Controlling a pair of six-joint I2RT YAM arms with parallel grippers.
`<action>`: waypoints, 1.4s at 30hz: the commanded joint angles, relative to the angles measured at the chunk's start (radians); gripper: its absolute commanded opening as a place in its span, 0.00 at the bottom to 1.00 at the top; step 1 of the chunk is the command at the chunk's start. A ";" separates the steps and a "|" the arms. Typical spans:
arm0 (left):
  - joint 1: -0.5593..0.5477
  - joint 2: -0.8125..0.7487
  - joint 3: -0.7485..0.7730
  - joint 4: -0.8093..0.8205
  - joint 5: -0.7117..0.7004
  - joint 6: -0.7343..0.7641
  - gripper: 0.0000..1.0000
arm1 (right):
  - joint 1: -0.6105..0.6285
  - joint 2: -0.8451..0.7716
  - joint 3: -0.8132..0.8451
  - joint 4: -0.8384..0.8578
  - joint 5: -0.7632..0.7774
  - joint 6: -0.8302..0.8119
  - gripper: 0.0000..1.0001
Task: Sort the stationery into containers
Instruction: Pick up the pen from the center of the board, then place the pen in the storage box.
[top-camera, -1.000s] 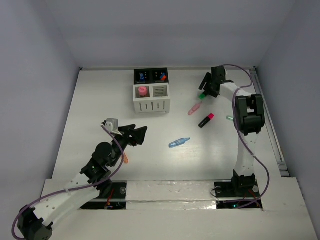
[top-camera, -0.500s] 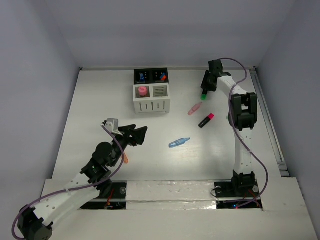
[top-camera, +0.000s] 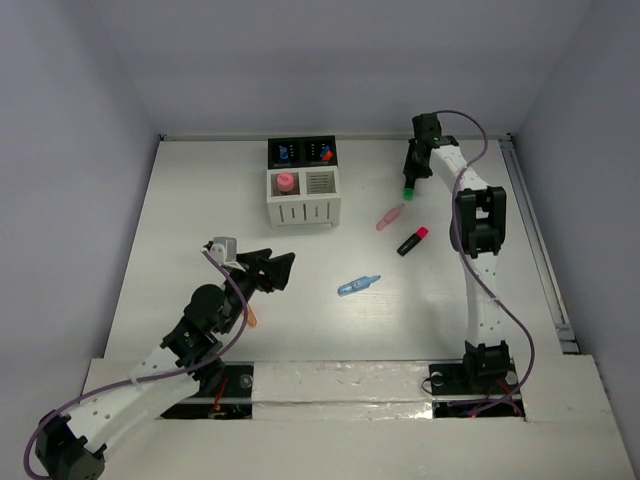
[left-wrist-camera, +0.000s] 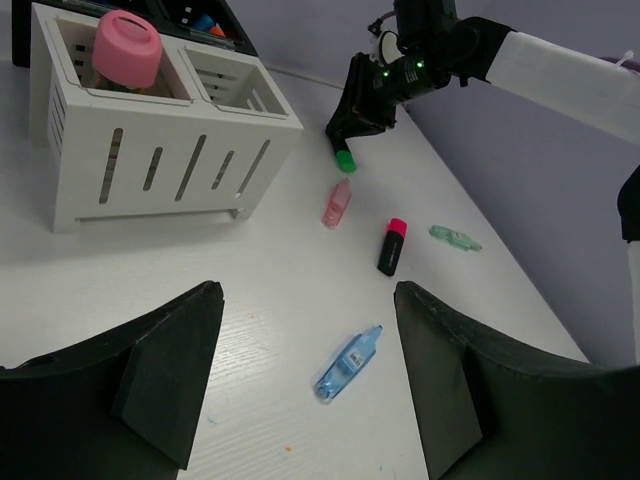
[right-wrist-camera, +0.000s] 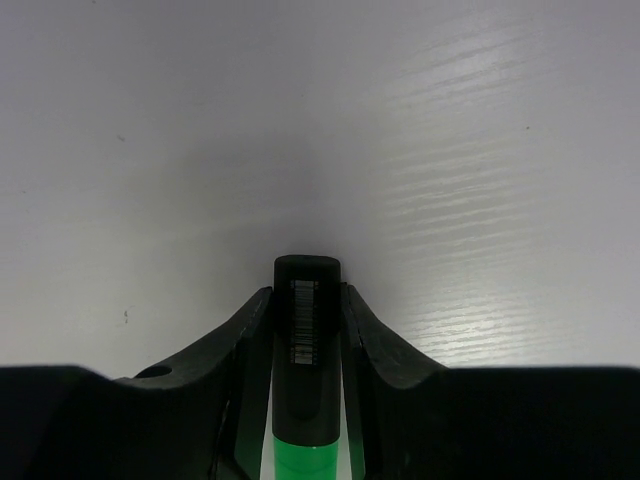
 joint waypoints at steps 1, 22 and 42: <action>-0.005 0.008 0.004 0.050 0.009 -0.005 0.66 | 0.008 -0.080 -0.126 0.130 -0.022 0.006 0.05; -0.005 0.103 0.007 0.082 -0.014 0.002 0.62 | 0.303 -0.261 -0.106 0.858 -0.104 0.001 0.04; -0.005 0.125 0.007 0.096 -0.002 0.002 0.62 | 0.399 -0.207 -0.283 1.157 -0.038 -0.107 0.09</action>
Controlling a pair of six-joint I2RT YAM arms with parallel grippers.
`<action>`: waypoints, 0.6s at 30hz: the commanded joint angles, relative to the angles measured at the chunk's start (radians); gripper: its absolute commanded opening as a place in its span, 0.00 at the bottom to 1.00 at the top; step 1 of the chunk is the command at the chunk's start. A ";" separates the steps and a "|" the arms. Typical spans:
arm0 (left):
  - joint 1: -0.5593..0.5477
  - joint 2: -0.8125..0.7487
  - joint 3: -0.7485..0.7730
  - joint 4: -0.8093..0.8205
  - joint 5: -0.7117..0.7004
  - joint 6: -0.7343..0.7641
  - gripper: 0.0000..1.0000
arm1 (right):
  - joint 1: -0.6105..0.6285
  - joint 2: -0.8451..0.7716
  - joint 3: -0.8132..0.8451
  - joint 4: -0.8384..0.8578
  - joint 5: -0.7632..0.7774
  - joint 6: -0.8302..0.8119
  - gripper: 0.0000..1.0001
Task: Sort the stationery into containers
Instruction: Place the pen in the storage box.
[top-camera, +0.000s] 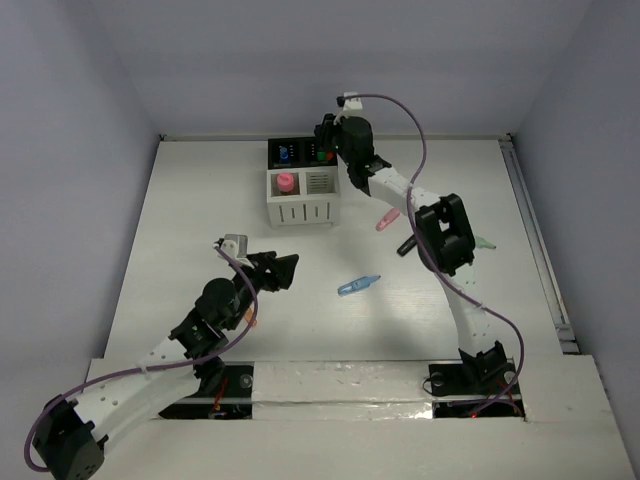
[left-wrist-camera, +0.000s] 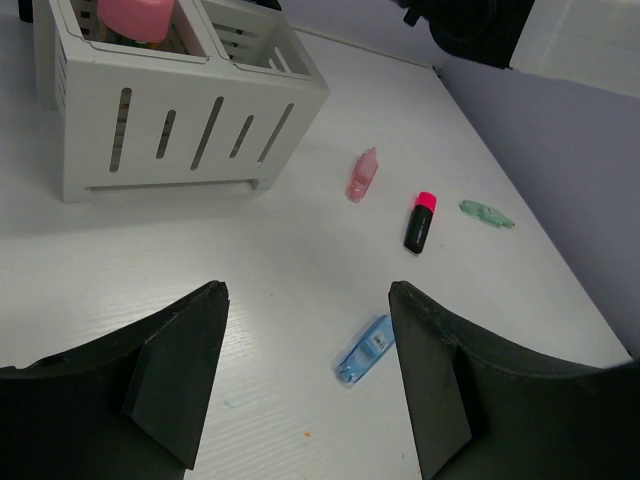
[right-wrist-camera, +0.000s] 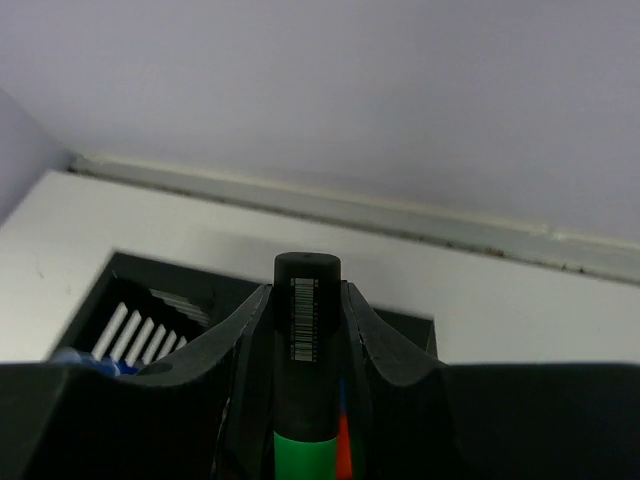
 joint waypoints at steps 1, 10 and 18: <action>-0.005 0.006 0.007 0.064 0.006 0.001 0.62 | 0.035 -0.095 -0.093 0.184 0.022 -0.044 0.11; -0.005 0.020 0.009 0.072 0.007 -0.001 0.62 | 0.045 -0.156 -0.116 0.197 0.009 -0.044 0.62; -0.005 0.043 0.007 0.085 0.015 -0.008 0.61 | 0.045 -0.394 -0.292 0.047 0.135 -0.047 0.66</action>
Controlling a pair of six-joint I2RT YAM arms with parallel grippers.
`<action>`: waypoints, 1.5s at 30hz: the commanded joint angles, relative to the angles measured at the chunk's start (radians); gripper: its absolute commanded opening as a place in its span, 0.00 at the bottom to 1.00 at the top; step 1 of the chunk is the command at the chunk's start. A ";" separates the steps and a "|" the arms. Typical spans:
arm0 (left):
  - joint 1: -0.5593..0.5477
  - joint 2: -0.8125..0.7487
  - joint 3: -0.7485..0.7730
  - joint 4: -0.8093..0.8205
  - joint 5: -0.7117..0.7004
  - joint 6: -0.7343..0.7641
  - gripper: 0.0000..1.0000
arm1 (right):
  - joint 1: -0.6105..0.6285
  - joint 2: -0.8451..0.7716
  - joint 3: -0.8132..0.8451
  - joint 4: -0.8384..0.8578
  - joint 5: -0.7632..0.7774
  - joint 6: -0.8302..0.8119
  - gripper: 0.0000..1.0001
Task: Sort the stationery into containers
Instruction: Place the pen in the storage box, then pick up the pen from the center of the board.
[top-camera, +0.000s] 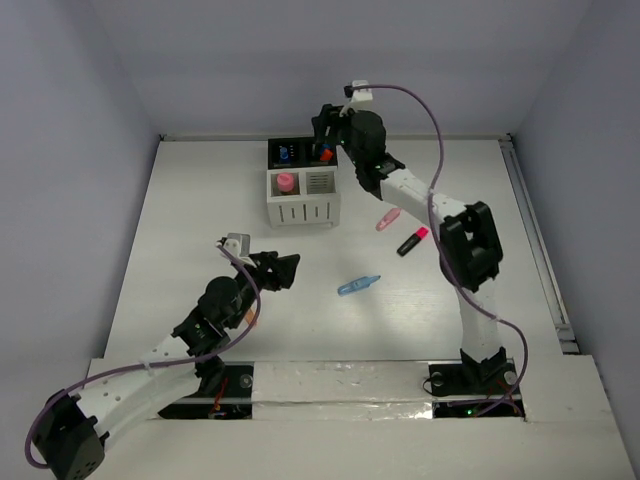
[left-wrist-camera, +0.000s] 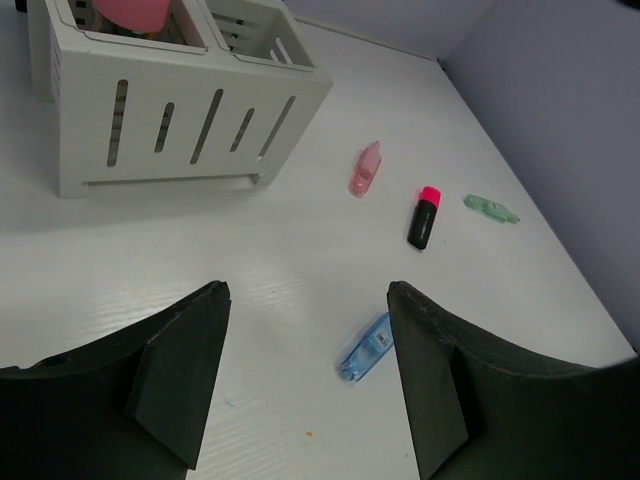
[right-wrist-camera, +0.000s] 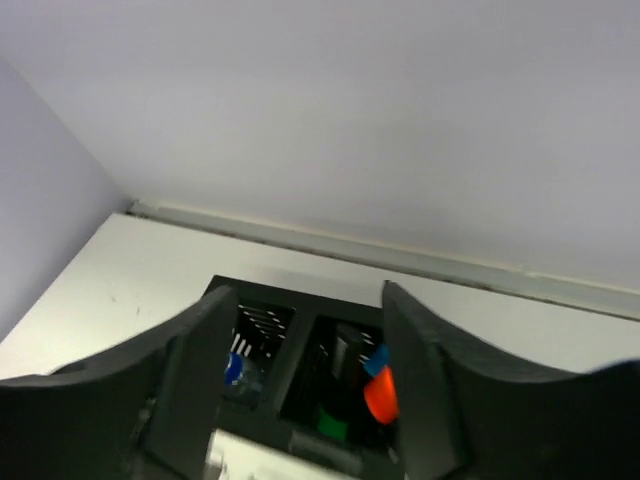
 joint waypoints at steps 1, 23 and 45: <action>-0.005 0.006 0.009 0.058 0.017 -0.007 0.61 | 0.005 -0.181 -0.085 -0.088 0.137 -0.010 0.63; -0.005 -0.129 -0.002 0.067 0.190 -0.044 0.61 | -0.243 -0.591 -0.792 -0.791 0.236 0.283 0.85; -0.005 -0.143 -0.014 0.079 0.207 -0.056 0.61 | -0.263 -0.455 -0.771 -0.693 0.243 0.332 0.05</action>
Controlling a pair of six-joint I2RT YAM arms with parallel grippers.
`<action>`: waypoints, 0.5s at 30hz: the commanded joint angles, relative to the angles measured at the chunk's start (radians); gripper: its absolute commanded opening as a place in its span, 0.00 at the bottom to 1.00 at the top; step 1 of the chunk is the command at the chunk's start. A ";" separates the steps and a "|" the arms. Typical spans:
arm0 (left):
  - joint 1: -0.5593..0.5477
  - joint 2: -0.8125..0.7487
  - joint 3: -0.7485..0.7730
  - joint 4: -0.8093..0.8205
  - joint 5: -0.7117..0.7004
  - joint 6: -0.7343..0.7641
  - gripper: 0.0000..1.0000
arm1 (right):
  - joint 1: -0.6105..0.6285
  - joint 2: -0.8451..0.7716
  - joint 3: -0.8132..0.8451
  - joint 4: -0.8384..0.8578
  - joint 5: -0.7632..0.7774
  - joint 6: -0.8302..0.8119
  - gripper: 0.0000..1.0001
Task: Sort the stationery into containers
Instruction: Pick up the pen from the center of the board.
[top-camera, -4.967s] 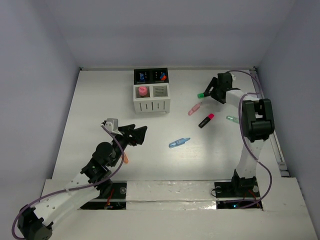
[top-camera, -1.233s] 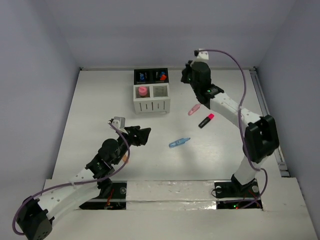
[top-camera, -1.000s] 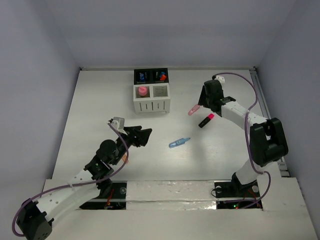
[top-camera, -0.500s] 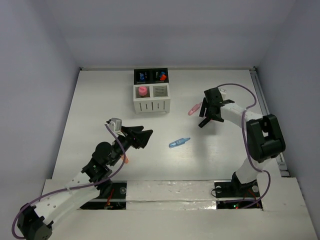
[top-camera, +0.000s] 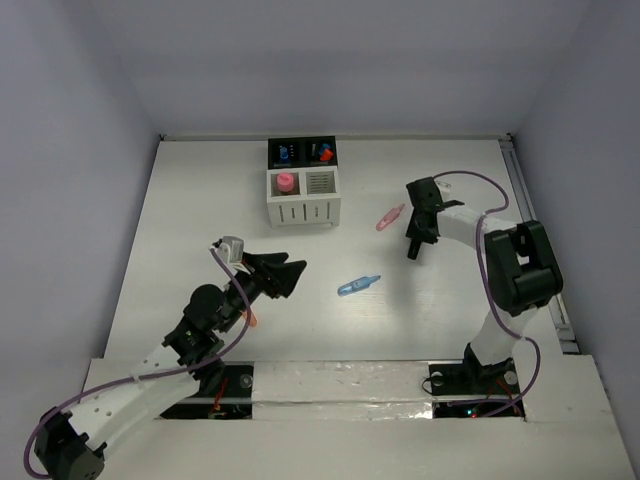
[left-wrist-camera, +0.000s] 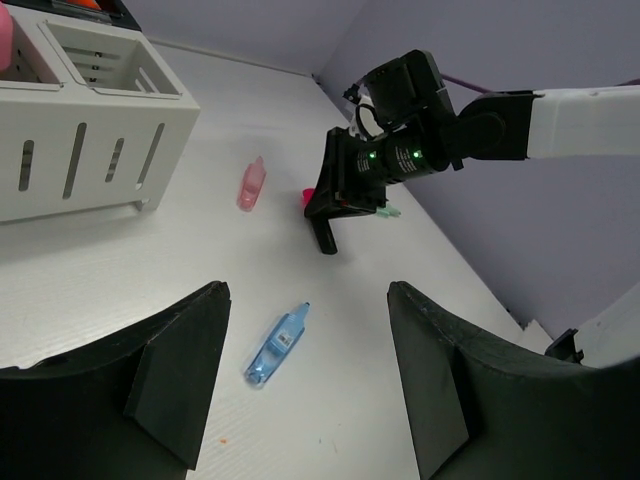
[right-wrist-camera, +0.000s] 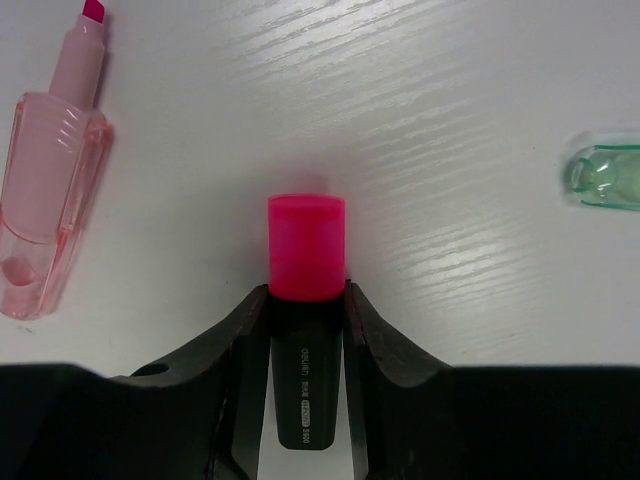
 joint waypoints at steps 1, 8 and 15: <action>-0.005 -0.021 -0.011 0.059 -0.005 -0.001 0.61 | -0.006 -0.090 -0.014 0.041 0.061 -0.018 0.05; -0.005 -0.047 0.008 -0.011 -0.104 0.037 0.61 | 0.071 -0.292 0.057 0.228 -0.057 -0.157 0.02; -0.005 -0.072 0.003 -0.062 -0.243 0.071 0.61 | 0.218 -0.084 0.301 0.585 -0.069 -0.271 0.04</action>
